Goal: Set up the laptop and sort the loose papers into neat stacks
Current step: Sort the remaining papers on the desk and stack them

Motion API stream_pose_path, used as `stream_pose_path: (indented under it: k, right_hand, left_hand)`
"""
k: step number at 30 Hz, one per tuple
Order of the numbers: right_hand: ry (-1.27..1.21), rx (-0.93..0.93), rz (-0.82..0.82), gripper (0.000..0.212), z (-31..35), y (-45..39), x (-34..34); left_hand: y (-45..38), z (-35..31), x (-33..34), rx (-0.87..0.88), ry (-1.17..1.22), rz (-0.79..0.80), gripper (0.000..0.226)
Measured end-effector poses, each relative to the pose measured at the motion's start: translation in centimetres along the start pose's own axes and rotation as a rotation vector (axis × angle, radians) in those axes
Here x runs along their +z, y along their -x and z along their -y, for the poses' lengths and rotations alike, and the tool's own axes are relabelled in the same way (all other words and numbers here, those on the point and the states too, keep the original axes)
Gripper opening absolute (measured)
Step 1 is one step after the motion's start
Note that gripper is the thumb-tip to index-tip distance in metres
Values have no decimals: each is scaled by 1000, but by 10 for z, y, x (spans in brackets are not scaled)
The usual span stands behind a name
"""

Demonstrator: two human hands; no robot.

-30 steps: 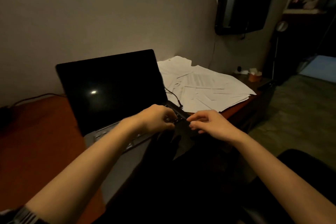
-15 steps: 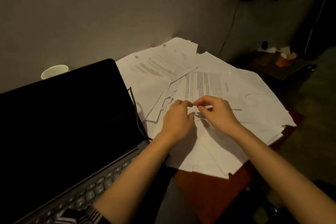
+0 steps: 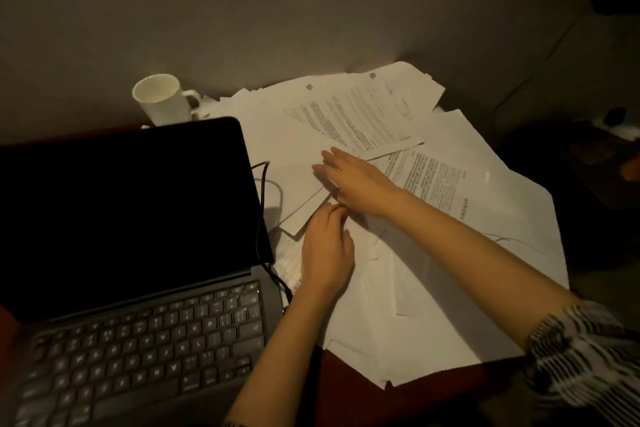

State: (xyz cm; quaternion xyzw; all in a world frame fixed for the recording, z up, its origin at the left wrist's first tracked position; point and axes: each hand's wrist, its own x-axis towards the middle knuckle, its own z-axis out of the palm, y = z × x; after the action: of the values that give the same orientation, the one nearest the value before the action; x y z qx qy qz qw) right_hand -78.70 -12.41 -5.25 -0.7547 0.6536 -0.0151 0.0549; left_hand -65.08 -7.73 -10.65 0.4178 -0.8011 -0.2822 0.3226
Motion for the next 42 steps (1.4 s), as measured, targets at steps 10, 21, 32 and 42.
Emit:
stream_pose_path:
  k: [10,21,32,42]
  right_hand:
    - [178,-183,-260,27,-16,4,14]
    - [-130,184,-486,26,-75,114,56]
    - [-296,542,-520,24,-81,126,45]
    - [-464,577,-634,31,-93,122,51]
  left_hand:
    - [9,8,9,167,-328,-149,14]
    - [15,5,8,132,-462,-397,26]
    - [-68,-4,36,-448,-602,-189,71]
    - [-67,2,48,-142,-665,-426,18]
